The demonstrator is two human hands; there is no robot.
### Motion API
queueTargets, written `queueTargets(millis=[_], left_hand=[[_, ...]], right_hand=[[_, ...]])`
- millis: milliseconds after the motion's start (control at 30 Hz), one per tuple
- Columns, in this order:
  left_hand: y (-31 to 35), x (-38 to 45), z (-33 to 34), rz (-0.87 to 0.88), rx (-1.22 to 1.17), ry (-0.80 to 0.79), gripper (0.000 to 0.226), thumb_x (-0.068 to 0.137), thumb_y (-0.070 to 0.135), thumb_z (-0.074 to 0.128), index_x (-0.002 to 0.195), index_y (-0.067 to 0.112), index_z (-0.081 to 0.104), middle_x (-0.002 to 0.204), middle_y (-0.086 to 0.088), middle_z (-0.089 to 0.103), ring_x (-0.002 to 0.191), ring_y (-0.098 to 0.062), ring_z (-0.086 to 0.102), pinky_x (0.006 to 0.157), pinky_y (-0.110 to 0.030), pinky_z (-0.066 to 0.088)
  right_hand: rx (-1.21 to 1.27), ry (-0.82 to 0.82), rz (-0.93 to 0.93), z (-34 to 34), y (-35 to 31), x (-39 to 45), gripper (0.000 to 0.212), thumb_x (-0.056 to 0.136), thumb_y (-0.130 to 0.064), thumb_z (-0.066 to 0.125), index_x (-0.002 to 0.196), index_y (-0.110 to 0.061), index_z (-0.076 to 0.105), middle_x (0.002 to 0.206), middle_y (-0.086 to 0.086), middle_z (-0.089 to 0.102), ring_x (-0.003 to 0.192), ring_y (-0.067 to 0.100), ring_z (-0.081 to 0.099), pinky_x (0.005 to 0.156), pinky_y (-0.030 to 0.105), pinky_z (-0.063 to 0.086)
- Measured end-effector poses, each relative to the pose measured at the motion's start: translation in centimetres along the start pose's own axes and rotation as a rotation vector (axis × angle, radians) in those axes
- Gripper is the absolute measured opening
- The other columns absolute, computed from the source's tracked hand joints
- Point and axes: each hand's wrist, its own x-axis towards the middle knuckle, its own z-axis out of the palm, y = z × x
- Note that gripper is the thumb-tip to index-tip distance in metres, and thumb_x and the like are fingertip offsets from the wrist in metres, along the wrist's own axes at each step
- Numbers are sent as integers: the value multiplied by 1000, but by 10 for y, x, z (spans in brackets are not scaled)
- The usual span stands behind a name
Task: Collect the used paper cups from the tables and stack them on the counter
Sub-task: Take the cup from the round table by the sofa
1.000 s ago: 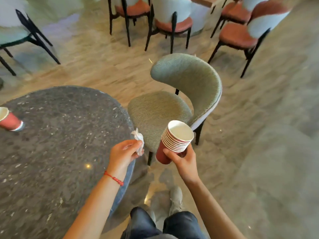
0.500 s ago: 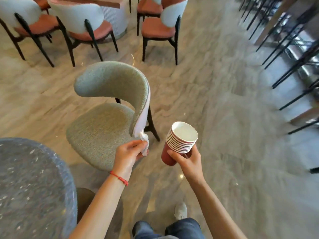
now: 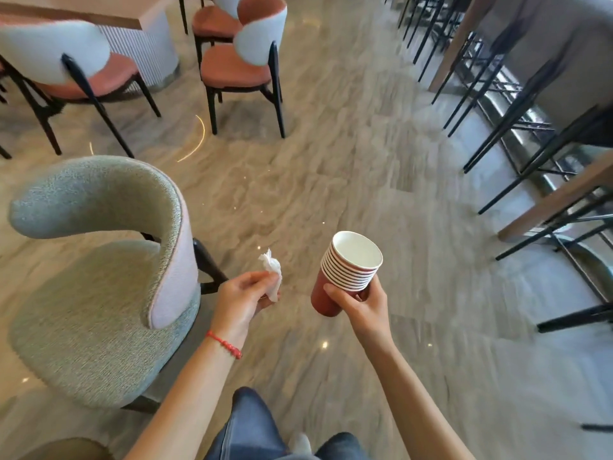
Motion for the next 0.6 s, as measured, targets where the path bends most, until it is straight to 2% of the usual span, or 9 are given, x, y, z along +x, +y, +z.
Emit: queueTargets(millis=[67,167,333,467,600], left_hand=[[9,17,13,0,-3,4,7,79,3,66,72,3,67,65,-9,63,64,-19,60,56,-20,53],[23,49,27,11,1,11,4,79,3,65,76,1,67,66,-10,63,62,-18,60,57,-21,54],[45,121,42,-1,15,-10,4,79,5,66,78,2,68,66,-9,63,65,-20,59,68,-31,52],[60,197,56,-20,18,-34,3,79,4,66,79,1,68,61,-4,66,58,-15,60,55,-22,53],[91,264,68,8,4,-34,7,77,3,68,71,6,69,56,-1,67,52,-11,62,51,-20,52]], right_hand=[[13,2,-4,-2,-4,23,45,70,0,78,108,-12,58,95,-5,69,84,0,66,68,13,49],[10,-7,-14,3,-8,63,47,71,1,78,111,-12,57,95,-6,69,85,1,66,68,13,50],[-12,-34,-18,22,-14,136,47,69,-3,80,110,-14,59,93,-8,72,87,3,67,69,14,50],[-21,-30,-23,39,-13,202,49,64,-14,80,109,-15,59,93,-10,72,88,3,67,69,14,50],[-36,-16,-20,60,-27,268,48,62,-17,79,106,-15,60,90,-12,72,84,1,67,67,13,50]])
